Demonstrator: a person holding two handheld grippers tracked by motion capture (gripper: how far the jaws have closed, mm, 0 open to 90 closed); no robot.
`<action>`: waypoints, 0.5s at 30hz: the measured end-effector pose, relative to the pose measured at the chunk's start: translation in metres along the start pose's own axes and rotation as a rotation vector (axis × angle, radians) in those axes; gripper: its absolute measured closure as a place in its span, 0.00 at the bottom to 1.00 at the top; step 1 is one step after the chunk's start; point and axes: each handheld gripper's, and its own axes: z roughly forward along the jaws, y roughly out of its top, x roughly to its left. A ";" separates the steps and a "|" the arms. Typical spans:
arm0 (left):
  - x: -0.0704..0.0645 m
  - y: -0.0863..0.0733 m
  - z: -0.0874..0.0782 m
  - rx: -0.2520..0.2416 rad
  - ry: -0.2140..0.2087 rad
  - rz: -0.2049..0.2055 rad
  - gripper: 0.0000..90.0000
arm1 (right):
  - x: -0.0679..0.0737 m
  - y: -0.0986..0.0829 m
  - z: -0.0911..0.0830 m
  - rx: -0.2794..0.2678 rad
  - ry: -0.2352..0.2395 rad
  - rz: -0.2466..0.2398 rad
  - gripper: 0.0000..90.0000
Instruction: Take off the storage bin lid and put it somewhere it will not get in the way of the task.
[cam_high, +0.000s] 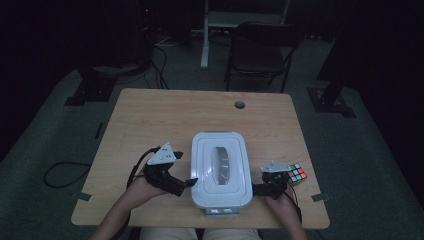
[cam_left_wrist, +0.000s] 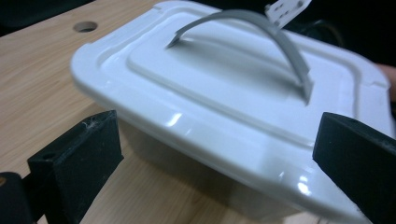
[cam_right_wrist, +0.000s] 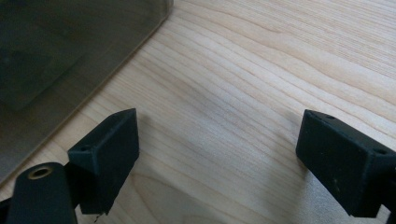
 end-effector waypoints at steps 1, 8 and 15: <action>0.000 0.001 0.002 0.000 -0.007 -0.002 0.02 | 0.000 0.000 0.000 0.000 0.000 0.000 0.14; -0.007 0.010 0.015 0.033 -0.052 0.030 0.02 | 0.000 0.000 0.000 0.000 0.000 0.000 0.14; -0.013 0.018 0.026 0.057 -0.091 0.032 0.02 | 0.000 0.000 0.000 0.000 0.000 0.000 0.14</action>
